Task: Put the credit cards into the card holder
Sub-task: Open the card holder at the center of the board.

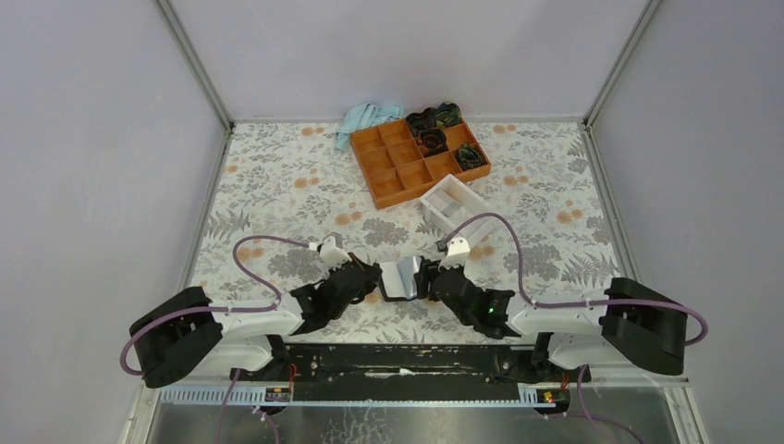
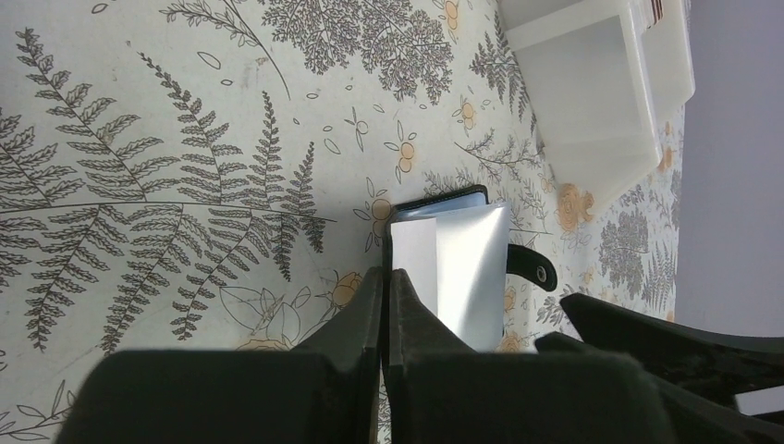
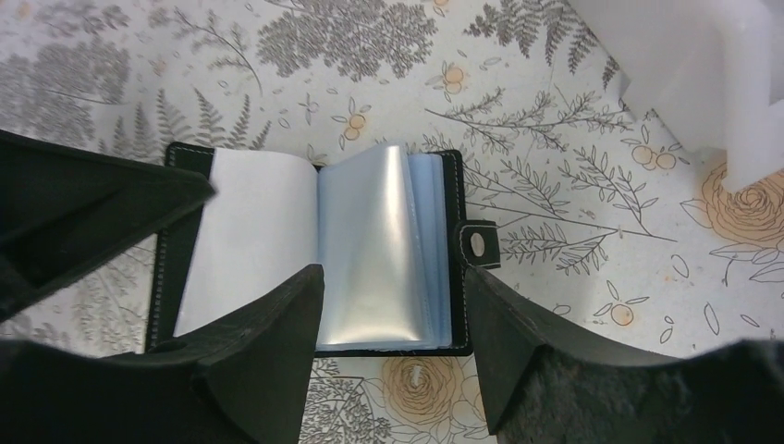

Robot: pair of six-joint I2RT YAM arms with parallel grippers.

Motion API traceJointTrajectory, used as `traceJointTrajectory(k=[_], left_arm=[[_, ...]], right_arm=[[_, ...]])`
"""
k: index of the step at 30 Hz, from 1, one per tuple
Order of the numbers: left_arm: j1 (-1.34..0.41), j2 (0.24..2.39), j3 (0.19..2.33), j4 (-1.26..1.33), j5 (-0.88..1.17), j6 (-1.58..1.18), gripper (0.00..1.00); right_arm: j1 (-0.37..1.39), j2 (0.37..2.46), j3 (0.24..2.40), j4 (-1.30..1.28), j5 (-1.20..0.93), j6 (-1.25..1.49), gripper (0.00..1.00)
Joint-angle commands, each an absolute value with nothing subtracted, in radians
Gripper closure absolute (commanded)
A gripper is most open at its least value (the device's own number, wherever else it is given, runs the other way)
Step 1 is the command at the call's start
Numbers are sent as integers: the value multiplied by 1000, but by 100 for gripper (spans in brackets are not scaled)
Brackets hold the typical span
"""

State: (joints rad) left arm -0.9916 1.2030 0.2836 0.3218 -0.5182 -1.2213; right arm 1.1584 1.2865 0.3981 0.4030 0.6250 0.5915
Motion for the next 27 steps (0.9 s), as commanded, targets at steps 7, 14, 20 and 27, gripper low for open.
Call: traceJointTrajectory(k=[7, 14, 20, 27], left_arm=[[-985, 1206, 276, 349, -534, -1213, 100], [-985, 1207, 291, 341, -535, -1203, 100], [-985, 1208, 293, 341, -532, -1202, 100], [-985, 1209, 288, 345, -530, -1205, 100]], right_arm=[[1156, 1237, 410, 370, 581, 650, 34], [1155, 1295, 410, 399, 571, 666, 34], [1155, 1336, 404, 433, 567, 675, 34], [1154, 1356, 403, 471, 545, 682, 33]])
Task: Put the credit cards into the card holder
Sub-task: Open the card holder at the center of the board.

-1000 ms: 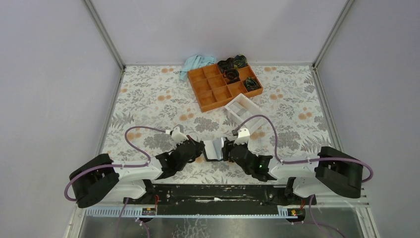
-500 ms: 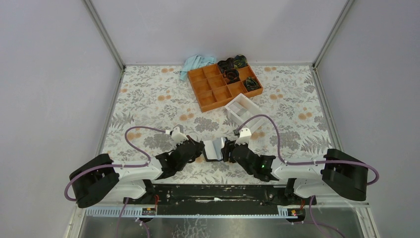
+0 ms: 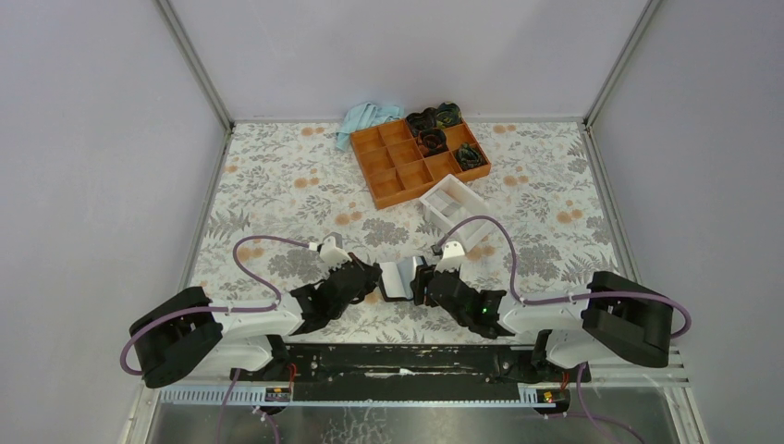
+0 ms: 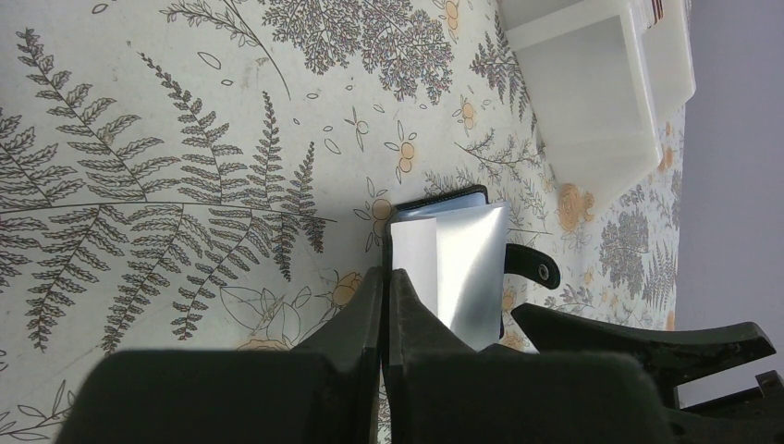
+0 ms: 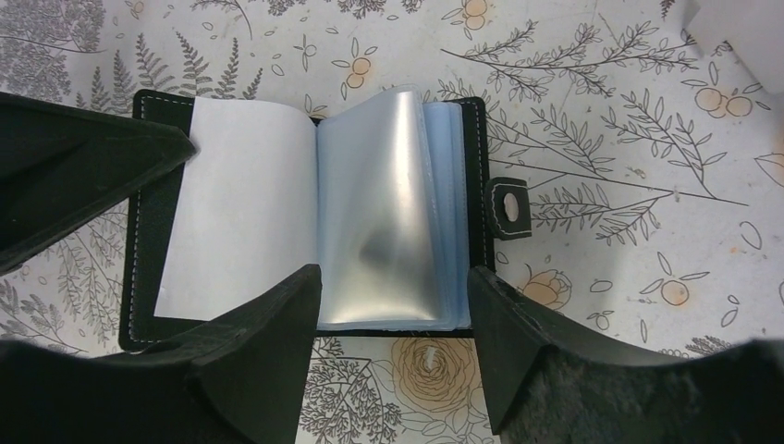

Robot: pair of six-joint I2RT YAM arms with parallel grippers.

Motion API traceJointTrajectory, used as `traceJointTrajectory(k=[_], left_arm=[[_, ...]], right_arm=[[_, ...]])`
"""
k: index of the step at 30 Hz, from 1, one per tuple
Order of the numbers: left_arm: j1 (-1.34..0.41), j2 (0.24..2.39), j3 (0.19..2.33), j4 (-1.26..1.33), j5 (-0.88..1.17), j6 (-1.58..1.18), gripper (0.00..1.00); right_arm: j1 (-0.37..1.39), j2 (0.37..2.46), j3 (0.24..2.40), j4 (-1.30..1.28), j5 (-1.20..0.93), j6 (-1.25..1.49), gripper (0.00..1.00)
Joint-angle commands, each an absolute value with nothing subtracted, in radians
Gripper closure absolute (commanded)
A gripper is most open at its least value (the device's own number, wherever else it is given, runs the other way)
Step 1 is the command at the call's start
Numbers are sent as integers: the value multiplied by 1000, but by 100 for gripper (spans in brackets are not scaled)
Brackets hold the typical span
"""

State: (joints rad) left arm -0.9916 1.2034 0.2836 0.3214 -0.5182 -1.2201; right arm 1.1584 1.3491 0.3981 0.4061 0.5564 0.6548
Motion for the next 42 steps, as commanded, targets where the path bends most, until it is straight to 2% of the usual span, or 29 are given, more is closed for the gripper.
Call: traceJointTrajectory(k=[1, 18, 42], left_arm=[[-985, 1209, 288, 345, -530, -1207, 100], [-985, 1217, 278, 366, -525, -1215, 100], [-985, 1238, 275, 383, -517, -1223, 100]], right_arm=[[1155, 1357, 399, 480, 540, 688, 33], [1114, 1349, 302, 630, 480, 752, 32], [1114, 1291, 346, 566, 465, 707, 32]])
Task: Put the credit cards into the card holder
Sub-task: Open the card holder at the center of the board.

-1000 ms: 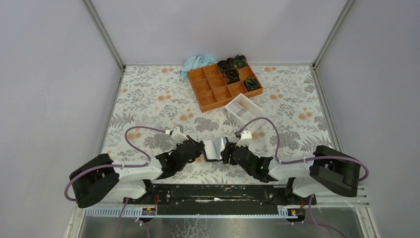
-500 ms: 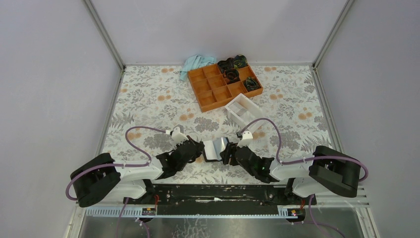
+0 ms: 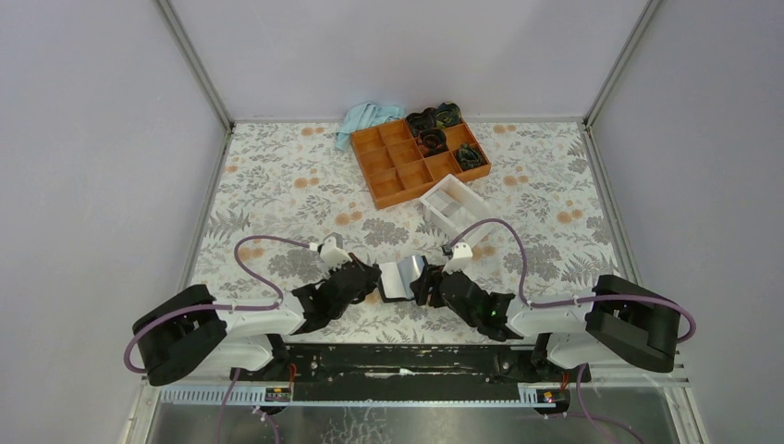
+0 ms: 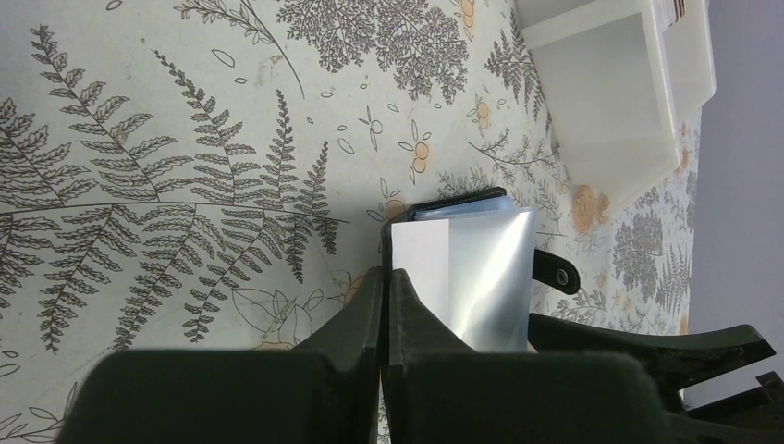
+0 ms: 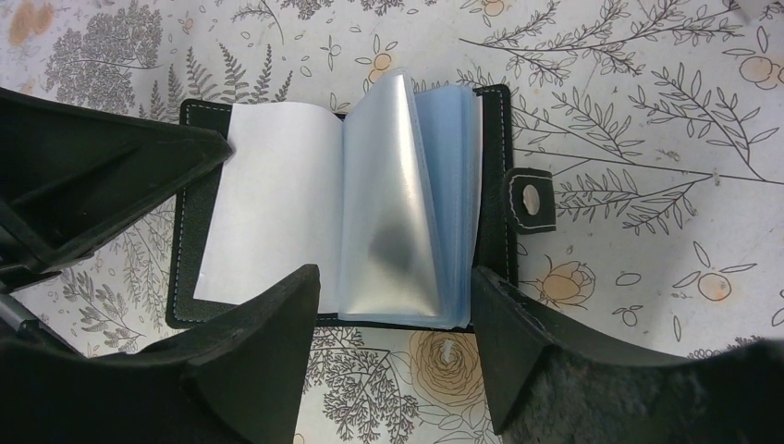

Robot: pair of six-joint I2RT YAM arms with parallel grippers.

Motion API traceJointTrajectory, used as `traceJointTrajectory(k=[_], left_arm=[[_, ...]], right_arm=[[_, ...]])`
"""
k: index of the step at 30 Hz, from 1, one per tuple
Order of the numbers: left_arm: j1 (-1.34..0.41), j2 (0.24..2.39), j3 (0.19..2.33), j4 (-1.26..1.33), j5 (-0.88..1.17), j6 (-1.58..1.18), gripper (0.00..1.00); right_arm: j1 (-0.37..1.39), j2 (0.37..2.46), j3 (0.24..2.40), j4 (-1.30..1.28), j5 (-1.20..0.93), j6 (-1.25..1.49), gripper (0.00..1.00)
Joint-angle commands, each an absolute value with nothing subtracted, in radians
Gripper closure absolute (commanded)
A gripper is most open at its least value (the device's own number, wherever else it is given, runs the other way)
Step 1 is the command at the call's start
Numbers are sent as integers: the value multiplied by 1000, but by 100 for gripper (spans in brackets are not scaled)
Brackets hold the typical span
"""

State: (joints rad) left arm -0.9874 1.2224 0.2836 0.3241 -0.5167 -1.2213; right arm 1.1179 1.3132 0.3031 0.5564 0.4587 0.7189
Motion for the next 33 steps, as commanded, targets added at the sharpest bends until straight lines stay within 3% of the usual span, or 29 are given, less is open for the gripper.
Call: traceJointTrajectory(k=[1, 15, 33], left_arm=[[-985, 1239, 275, 383, -516, -1224, 100], [-986, 1236, 270, 380, -515, -1229, 100], [-985, 1236, 272, 381, -515, -1233, 100]], right_arm=[[1114, 1294, 348, 566, 463, 706, 32], [1114, 1259, 343, 506, 551, 675, 32], [1113, 1349, 352, 583, 479, 704, 32]])
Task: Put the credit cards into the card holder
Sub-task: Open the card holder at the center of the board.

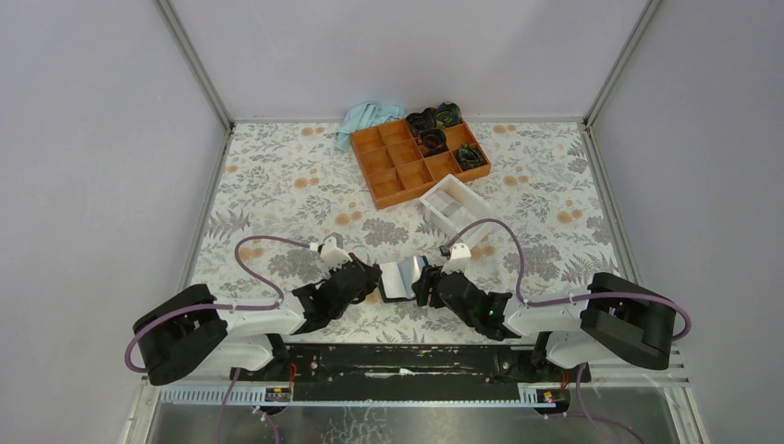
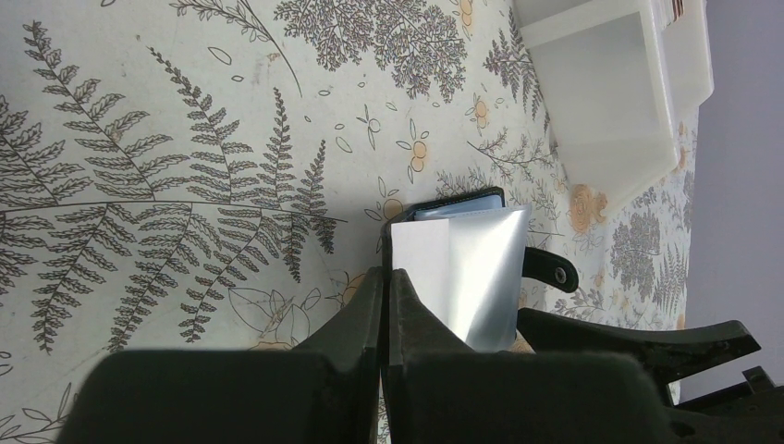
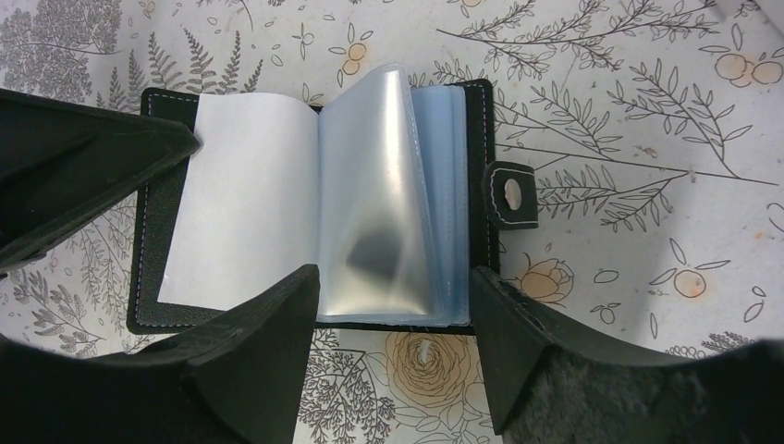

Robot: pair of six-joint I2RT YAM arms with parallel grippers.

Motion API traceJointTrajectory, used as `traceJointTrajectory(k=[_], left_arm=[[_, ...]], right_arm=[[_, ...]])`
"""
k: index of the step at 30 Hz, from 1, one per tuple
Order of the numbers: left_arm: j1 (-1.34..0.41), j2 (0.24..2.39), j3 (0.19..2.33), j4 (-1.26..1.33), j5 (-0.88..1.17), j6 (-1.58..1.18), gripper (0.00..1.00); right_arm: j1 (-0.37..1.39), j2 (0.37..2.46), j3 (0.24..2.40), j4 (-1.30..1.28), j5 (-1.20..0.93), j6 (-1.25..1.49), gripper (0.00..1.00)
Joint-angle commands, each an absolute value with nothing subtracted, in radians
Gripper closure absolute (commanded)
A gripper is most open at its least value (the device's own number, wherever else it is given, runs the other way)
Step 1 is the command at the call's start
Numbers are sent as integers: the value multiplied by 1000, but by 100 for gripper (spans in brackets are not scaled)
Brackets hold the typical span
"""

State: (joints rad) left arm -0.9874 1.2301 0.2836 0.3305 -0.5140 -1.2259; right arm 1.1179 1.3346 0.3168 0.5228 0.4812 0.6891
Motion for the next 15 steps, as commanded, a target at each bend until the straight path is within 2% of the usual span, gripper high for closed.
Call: traceJointTrajectory(k=[1, 15], left_arm=[[-985, 1237, 273, 381, -515, -1232, 100], [-985, 1257, 277, 396, -508, -1233, 100]], right_arm=[[1114, 1351, 353, 589, 480, 704, 32], [1114, 1359, 380, 589, 436, 700, 32]])
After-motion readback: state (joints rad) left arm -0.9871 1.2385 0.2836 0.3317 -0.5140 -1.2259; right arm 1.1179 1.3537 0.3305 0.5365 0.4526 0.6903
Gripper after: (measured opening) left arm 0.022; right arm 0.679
